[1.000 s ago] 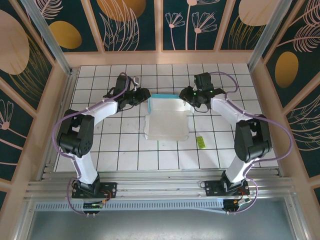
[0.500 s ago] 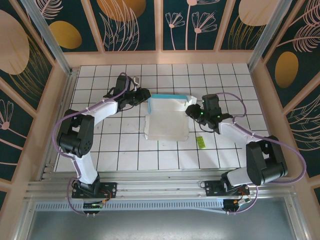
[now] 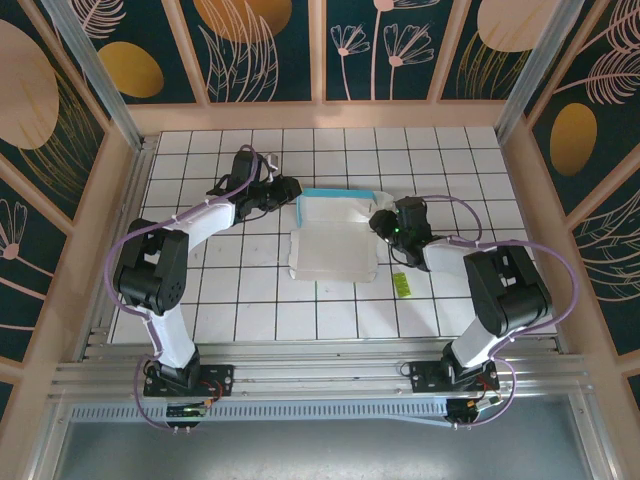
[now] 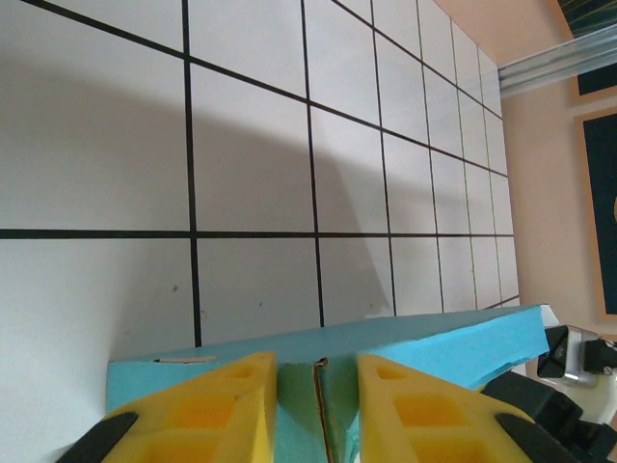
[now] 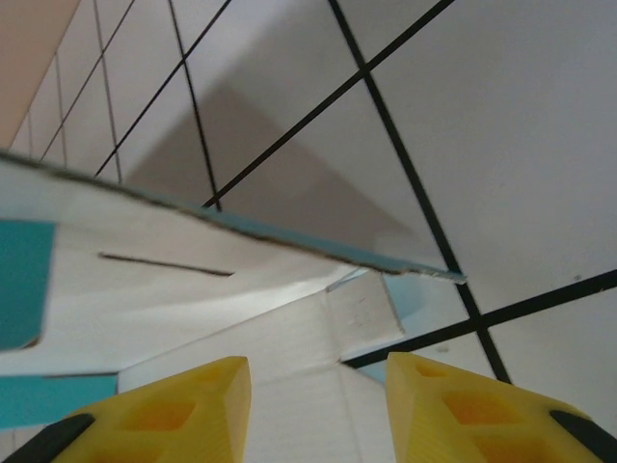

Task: Fold the paper box

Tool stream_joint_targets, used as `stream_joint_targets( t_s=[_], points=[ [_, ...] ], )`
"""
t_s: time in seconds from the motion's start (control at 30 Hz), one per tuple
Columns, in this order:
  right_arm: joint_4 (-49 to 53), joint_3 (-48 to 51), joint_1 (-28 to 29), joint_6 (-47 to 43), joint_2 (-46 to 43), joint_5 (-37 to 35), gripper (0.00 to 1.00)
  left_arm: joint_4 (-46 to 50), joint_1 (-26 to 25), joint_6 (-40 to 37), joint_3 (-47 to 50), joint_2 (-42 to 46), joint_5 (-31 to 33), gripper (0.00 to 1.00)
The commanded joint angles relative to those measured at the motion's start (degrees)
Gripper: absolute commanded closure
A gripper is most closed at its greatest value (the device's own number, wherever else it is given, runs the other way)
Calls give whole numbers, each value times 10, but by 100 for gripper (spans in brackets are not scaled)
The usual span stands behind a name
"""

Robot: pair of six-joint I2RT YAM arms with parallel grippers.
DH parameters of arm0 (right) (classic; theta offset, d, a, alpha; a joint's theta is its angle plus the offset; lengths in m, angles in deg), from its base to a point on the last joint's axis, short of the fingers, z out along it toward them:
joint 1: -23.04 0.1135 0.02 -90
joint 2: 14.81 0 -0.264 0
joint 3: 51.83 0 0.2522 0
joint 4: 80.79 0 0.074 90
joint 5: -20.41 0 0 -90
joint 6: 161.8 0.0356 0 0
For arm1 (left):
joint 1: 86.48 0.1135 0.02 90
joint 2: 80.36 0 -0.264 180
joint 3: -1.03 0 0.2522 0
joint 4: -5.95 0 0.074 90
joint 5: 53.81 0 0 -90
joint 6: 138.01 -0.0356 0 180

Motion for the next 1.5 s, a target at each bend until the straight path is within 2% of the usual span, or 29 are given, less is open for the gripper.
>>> stream_joint_targets(
  t_s=[0.0, 0.23, 0.47, 0.7, 1.0, 1.2, 1.33, 1.47],
  points=[
    [-50, 0, 5, 5, 23, -53, 58, 76, -9, -8, 5, -14, -4, 75],
    [-92, -5, 5, 4, 72, -46, 60, 75, -9, -6, 4, -13, -6, 75],
    [-99, -17, 13, -5, 88, -43, 77, 75, -8, -6, 6, -12, -4, 75],
    [-122, -16, 28, -22, 88, -41, 83, 75, -9, -8, 7, -15, -10, 75],
    [-158, -22, 40, -30, 122, 22, 82, 74, -12, -9, 3, -16, -9, 75],
    [-139, -36, 45, -28, 151, 56, 80, 72, -15, -7, 3, -18, -9, 75],
    [-139, -22, 44, -27, 120, 45, 79, 71, -15, -7, 4, -17, -8, 75],
    [-123, 4, 43, -54, 46, 24, 74, 72, -15, -7, 3, -17, -8, 75]
  ],
)
